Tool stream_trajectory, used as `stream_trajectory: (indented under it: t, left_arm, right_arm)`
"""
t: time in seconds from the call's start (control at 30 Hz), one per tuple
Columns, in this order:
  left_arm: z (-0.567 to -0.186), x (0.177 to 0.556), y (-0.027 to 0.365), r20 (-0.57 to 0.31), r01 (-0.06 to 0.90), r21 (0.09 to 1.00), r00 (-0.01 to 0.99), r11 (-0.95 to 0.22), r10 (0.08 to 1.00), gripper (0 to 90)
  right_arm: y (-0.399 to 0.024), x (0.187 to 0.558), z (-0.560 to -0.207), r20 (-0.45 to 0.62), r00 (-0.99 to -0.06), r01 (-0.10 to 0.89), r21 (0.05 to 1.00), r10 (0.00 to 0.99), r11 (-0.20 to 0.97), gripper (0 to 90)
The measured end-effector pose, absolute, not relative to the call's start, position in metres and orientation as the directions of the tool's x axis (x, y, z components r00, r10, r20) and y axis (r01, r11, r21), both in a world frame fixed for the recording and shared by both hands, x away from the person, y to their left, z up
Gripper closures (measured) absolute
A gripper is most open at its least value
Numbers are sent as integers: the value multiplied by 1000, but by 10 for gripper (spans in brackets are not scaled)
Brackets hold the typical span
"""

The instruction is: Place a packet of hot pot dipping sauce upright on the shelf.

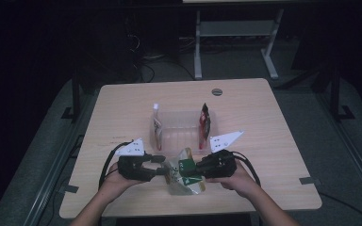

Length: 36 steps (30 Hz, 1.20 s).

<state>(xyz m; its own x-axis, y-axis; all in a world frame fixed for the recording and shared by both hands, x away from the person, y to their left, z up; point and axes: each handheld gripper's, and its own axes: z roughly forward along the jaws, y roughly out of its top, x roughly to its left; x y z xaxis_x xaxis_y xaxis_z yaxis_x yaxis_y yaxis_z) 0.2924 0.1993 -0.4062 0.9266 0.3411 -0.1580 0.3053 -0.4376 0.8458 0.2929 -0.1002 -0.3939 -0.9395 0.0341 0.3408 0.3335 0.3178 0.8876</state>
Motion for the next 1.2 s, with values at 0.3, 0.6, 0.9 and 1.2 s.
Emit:
stream_trajectory:
  t: [0.3, 0.6, 0.9, 1.2]
  left_arm:
    - [-400, 286, 221, -145, 328, 844, 901, -424, 408, 259]
    - [-408, 276, 239, -168, 379, 812, 880, -444, 444, 225]
    - [-423, 277, 242, -109, 361, 769, 887, -527, 449, 158]
    - [-430, 278, 242, -108, 367, 747, 890, -554, 443, 151]
  right_arm:
    - [-107, 292, -385, 325, -945, 324, 903, 42, 282, 900]
    - [-119, 298, -357, 268, -960, 279, 934, 78, 224, 900]
    - [-122, 322, -337, 222, -964, 246, 952, 143, 180, 900]
    - [-120, 350, -322, 205, -961, 240, 953, 188, 187, 900]
